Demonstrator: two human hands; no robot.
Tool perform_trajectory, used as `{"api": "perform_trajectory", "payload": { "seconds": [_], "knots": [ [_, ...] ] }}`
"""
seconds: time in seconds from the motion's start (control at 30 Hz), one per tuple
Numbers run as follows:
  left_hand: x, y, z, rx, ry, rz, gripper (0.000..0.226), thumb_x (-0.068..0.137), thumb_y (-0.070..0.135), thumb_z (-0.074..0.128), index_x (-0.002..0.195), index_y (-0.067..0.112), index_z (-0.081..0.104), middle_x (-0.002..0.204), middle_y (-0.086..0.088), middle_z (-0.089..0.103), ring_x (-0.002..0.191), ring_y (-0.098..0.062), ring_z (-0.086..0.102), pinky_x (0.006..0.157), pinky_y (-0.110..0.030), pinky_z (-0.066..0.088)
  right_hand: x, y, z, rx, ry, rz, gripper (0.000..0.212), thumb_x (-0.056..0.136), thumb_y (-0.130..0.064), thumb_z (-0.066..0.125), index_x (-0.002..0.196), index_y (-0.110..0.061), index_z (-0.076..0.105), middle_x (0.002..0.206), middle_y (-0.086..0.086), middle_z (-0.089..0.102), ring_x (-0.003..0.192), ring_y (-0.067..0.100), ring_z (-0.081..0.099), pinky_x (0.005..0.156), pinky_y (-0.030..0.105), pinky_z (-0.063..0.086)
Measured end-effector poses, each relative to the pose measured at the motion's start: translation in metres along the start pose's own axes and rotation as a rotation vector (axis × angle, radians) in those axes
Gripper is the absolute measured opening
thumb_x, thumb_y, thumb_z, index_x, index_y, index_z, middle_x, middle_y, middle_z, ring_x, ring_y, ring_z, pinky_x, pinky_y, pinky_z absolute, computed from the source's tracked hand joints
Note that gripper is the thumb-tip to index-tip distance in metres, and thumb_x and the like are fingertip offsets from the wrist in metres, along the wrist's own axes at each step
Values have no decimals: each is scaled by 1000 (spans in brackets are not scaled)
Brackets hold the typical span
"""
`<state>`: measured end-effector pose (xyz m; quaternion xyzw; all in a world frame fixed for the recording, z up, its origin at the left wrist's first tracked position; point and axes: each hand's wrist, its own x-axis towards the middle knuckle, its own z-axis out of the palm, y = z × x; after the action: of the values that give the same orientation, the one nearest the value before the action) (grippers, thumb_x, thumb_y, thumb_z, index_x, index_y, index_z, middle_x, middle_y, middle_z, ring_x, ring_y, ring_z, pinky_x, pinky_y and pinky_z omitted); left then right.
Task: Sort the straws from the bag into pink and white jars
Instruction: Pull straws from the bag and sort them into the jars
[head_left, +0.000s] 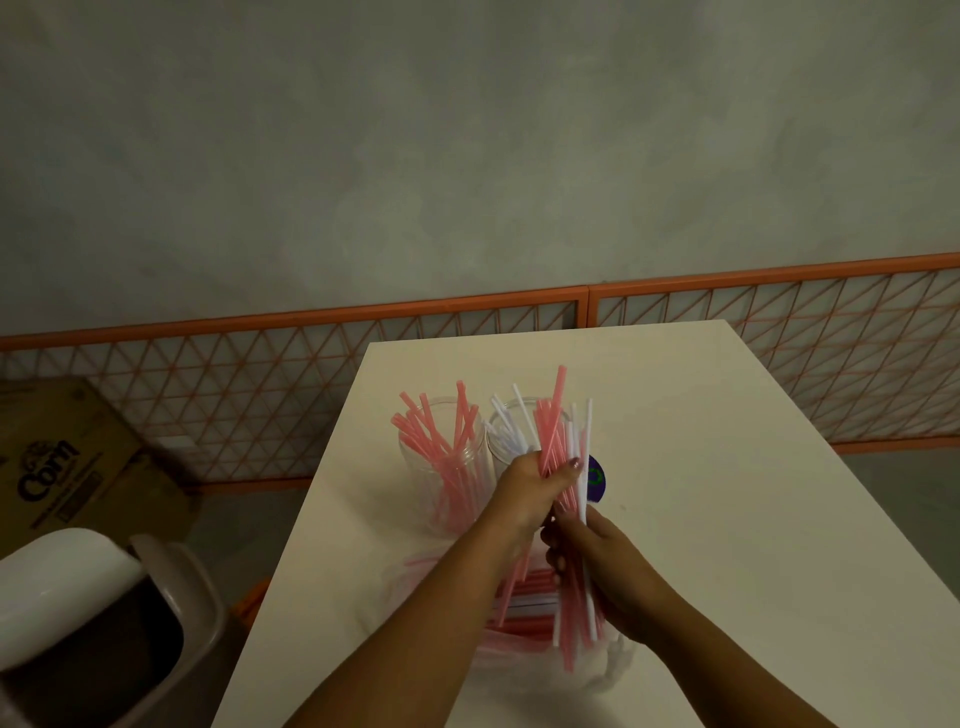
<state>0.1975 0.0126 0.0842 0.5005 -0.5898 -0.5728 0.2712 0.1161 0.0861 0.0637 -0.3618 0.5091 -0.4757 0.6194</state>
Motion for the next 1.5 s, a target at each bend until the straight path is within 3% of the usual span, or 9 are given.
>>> {"api": "perform_trajectory", "payload": {
  "seconds": [0.17,0.33,0.43,0.63,0.8,1.03,1.23,1.33,1.5],
  "knots": [
    [1,-4,2,-39,37,9,33,92,32,54,115,9,61,103,-11,69,95,-25,67,90,-40,53,0,6,5,7,94,-47,36,96,-36,42,96,-5,60,70,6,59,59,13,55,61,25,50],
    [1,-4,-4,-111,10,-12,21,96,25,48,103,14,64,84,2,69,72,-14,66,61,-25,52,-1,6,3,-40,211,-133,23,96,-25,44,103,-13,63,77,3,71,66,12,70,63,23,56],
    [2,-4,-5,-158,-9,-40,19,95,24,49,100,16,66,90,-2,70,80,-18,67,69,-32,54,0,7,2,-61,262,-173,21,94,-23,48,106,-17,65,87,7,74,80,21,72,76,34,59],
    [2,-6,-10,-305,-50,-120,18,91,22,56,101,12,68,88,-6,71,85,-27,66,77,-43,52,1,8,6,-50,275,-239,27,93,-24,49,119,-24,57,94,5,74,85,20,72,77,33,59],
    [2,-3,-18,-391,-41,-138,16,91,14,56,100,7,67,93,-14,69,78,-26,67,68,-36,56,4,8,6,-8,259,-228,33,93,-27,47,123,-17,56,104,9,71,93,23,70,87,43,55],
    [8,0,-32,-420,22,-112,18,91,11,55,103,2,65,106,-21,69,99,-34,66,92,-52,50,7,5,6,-60,221,-181,22,95,-20,47,110,-14,62,96,13,73,87,28,71,85,49,55],
    [19,20,-67,-538,129,-7,12,91,6,52,97,4,62,79,-6,75,79,-18,72,70,-28,58,7,-1,7,-85,92,-180,21,94,-15,49,109,-10,63,89,12,72,79,27,70,77,40,58],
    [27,36,-96,-595,219,88,12,92,5,50,97,4,61,83,-9,74,81,-20,72,75,-32,58,7,-1,6,-88,63,-176,19,95,-8,47,108,0,59,64,-1,67,53,12,58,56,22,51],
    [33,64,-130,-537,394,354,11,94,8,50,91,11,59,83,-3,73,82,-16,72,76,-26,57,13,1,8,-43,97,-171,21,96,-8,44,112,-4,57,75,-1,65,53,12,50,54,25,44]
  ]
}}
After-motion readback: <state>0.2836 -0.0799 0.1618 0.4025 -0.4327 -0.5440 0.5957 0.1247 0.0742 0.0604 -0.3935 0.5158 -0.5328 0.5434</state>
